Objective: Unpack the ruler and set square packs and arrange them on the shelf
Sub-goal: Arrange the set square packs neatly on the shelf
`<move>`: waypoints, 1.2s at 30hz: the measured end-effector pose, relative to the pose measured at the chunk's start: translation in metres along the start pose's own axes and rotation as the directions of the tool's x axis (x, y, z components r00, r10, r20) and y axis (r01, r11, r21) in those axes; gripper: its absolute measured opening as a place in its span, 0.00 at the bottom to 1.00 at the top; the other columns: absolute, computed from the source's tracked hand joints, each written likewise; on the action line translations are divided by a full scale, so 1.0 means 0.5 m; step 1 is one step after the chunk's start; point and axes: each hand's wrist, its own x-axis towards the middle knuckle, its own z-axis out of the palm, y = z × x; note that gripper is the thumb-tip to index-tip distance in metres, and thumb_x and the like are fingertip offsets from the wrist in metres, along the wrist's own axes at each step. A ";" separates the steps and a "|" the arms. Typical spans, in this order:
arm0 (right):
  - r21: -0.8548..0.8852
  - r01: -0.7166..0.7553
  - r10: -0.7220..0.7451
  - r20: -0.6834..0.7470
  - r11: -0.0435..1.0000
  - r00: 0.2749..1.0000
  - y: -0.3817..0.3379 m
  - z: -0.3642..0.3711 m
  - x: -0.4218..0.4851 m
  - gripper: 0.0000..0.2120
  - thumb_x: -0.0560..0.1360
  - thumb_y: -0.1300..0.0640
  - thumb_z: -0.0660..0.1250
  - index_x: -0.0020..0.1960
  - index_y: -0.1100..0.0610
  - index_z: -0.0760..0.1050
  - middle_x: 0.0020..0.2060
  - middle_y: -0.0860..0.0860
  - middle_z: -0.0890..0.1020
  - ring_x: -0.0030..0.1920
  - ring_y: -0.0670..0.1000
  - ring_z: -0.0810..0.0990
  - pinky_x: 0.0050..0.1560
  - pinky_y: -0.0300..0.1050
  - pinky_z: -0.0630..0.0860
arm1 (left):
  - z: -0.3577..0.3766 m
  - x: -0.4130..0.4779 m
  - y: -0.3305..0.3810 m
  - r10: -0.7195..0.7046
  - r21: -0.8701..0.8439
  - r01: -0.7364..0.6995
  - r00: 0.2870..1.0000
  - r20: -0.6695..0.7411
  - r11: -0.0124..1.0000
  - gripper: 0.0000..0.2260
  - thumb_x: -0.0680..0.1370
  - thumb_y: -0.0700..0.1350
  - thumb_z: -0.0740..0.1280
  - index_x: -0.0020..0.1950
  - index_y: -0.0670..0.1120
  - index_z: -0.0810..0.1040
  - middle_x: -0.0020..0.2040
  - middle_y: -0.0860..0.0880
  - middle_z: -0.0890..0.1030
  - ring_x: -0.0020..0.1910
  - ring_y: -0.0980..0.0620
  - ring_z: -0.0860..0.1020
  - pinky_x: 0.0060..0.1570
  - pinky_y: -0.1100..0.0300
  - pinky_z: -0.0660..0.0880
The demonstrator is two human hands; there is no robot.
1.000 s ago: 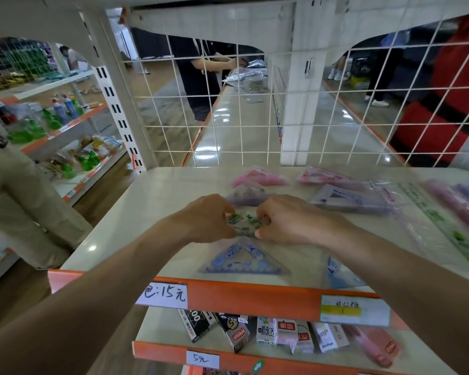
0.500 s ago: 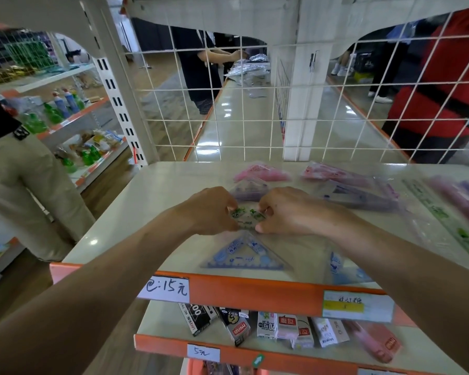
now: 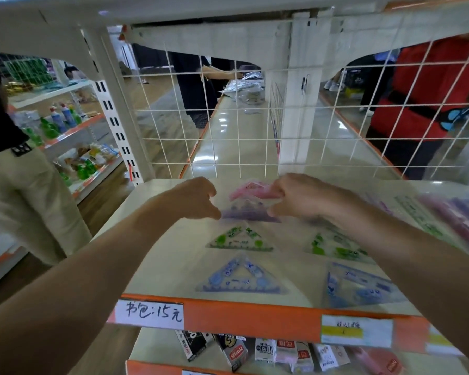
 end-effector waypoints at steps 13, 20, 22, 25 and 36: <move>0.024 -0.095 0.090 0.144 0.995 0.985 -0.012 0.032 0.082 0.19 0.75 0.49 0.68 0.33 0.57 0.66 0.28 0.51 0.71 0.28 0.49 0.70 0.29 0.41 0.62 | 0.021 0.086 0.047 -0.008 -0.014 0.010 0.991 0.134 1.000 0.18 0.68 0.51 0.74 0.52 0.41 0.81 0.47 0.44 0.81 0.41 0.47 0.78 0.40 0.57 0.73; 0.098 -0.132 0.118 0.136 0.986 0.984 -0.016 0.032 0.083 0.19 0.73 0.52 0.70 0.32 0.56 0.63 0.28 0.51 0.69 0.27 0.49 0.67 0.27 0.41 0.61 | 0.025 0.088 0.056 -0.012 -0.082 0.026 0.984 0.175 0.996 0.16 0.71 0.47 0.73 0.55 0.41 0.77 0.51 0.45 0.79 0.47 0.48 0.76 0.43 0.60 0.71; 0.105 -0.151 0.135 0.146 0.983 0.980 -0.020 0.029 0.087 0.19 0.72 0.53 0.71 0.33 0.56 0.63 0.28 0.51 0.70 0.27 0.49 0.69 0.27 0.40 0.63 | 0.026 0.089 0.054 0.000 -0.091 0.015 0.986 0.170 0.996 0.13 0.71 0.47 0.73 0.50 0.42 0.76 0.46 0.46 0.78 0.43 0.49 0.75 0.39 0.62 0.69; 0.143 -0.164 0.133 0.202 0.976 0.970 -0.016 0.025 0.092 0.17 0.72 0.52 0.72 0.33 0.58 0.68 0.29 0.52 0.72 0.28 0.50 0.70 0.29 0.39 0.65 | 0.027 0.087 0.046 -0.004 -0.117 0.025 0.984 0.176 0.993 0.18 0.70 0.47 0.74 0.54 0.40 0.76 0.50 0.43 0.80 0.47 0.47 0.77 0.44 0.59 0.72; 0.339 -0.067 0.019 0.143 0.938 0.990 -0.005 0.025 0.080 0.13 0.71 0.56 0.73 0.36 0.54 0.69 0.32 0.49 0.72 0.32 0.48 0.72 0.32 0.40 0.68 | 0.028 0.063 0.031 0.128 -0.284 -0.102 0.989 0.074 0.953 0.07 0.71 0.39 0.72 0.44 0.42 0.76 0.39 0.48 0.74 0.37 0.51 0.71 0.36 0.64 0.67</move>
